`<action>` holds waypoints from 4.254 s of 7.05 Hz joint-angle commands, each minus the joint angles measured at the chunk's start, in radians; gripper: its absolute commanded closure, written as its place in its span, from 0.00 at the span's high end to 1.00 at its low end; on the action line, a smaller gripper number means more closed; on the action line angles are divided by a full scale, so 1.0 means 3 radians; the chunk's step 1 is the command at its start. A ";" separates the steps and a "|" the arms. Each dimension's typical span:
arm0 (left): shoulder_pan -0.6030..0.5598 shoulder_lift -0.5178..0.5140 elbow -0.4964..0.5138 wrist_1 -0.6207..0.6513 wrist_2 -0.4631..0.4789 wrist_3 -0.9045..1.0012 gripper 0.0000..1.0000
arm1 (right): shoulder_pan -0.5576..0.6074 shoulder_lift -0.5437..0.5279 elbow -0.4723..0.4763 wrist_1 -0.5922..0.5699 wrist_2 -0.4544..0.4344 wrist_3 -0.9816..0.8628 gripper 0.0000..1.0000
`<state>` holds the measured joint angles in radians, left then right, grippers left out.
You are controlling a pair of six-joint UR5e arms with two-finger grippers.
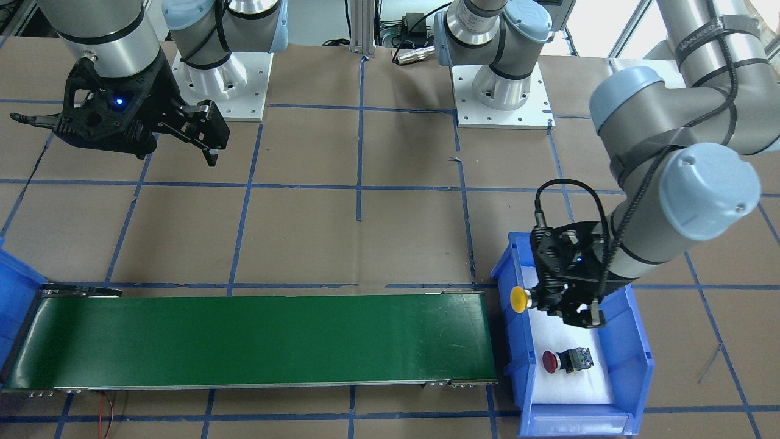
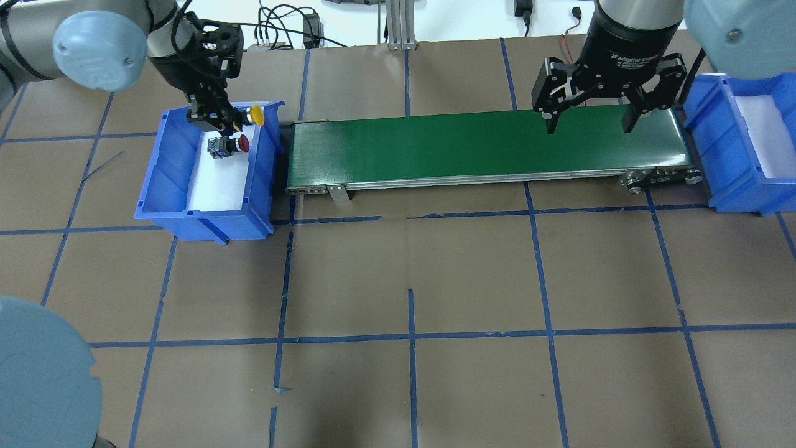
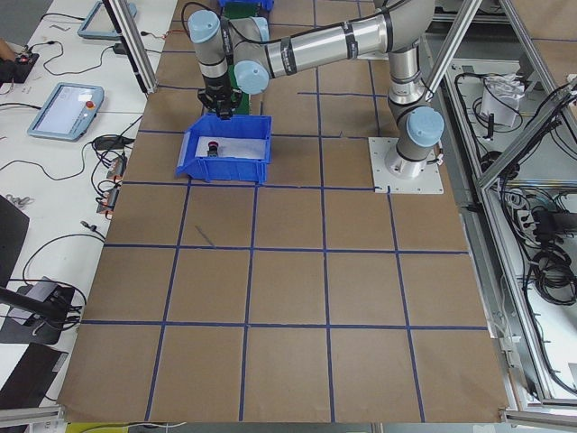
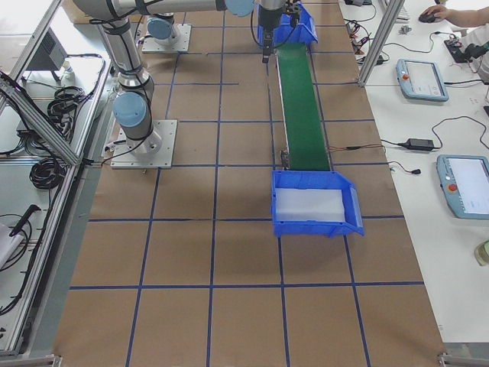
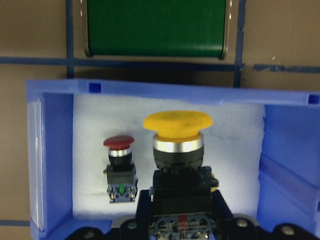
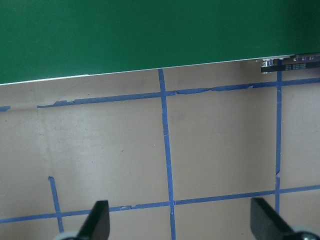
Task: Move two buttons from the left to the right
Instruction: 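Carry the yellow button onto the conveyor belt and open the left gripper, then move the left gripper back into the bin over the red button, then grasp the red-capped push button with the left gripper and lift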
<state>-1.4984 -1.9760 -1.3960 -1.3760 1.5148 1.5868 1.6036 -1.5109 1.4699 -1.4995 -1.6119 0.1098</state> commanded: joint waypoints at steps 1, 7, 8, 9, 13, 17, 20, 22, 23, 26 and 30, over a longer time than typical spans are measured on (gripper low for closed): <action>-0.0342 -0.0192 0.0011 0.0035 -0.0058 -0.0436 0.19 | -0.0007 0.0005 0.0004 -0.0007 0.0004 0.0002 1.00; -0.0492 -0.0567 -0.0015 0.0486 -0.0023 -0.0575 0.52 | -0.0140 -0.0036 -0.0001 0.0187 0.0081 -0.0202 1.00; -0.0487 -0.0602 -0.0015 0.0486 -0.0033 -0.0580 0.86 | -0.0140 -0.0041 -0.0001 0.0177 0.0045 -0.0207 1.00; -0.0487 -0.0613 -0.0015 0.0481 -0.0033 -0.0595 0.94 | -0.0125 -0.0092 -0.0006 0.0156 0.0055 -0.0172 1.00; -0.0269 0.0097 -0.0082 -0.0102 -0.0023 -0.0708 0.95 | -0.0125 -0.0087 0.0004 0.0039 0.0081 -0.0197 1.00; 0.0458 -0.0136 0.0000 0.0055 -0.0023 0.0299 0.94 | -0.0119 -0.0082 0.0009 0.0039 0.0086 -0.0172 1.00; 0.0444 -0.0530 -0.0041 0.0536 0.0274 0.0499 0.95 | -0.0119 -0.0077 0.0101 0.0033 0.0086 -0.0172 1.00; 0.0424 -0.0775 -0.0046 0.0827 0.0274 0.0494 0.94 | -0.0119 -0.0067 0.0101 0.0008 0.0086 -0.0172 1.00; 0.0424 -0.0786 -0.0020 0.0849 0.0274 0.0494 0.95 | -0.0119 -0.0077 0.0101 -0.0002 0.0086 -0.0172 1.00; 0.0444 -0.0837 -0.0056 0.0951 0.0269 0.0504 0.94 | -0.0119 -0.0082 0.0106 0.0003 0.0086 -0.0172 1.00; 0.0439 -0.0874 -0.0036 0.0966 0.0263 0.0499 0.31 | -0.0119 -0.0067 0.0111 -0.0002 0.0086 -0.0202 1.00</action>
<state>-1.3646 -2.2371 -1.4100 -1.0864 1.5914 1.7422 1.5677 -1.5322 1.5030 -1.4989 -1.5857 0.0520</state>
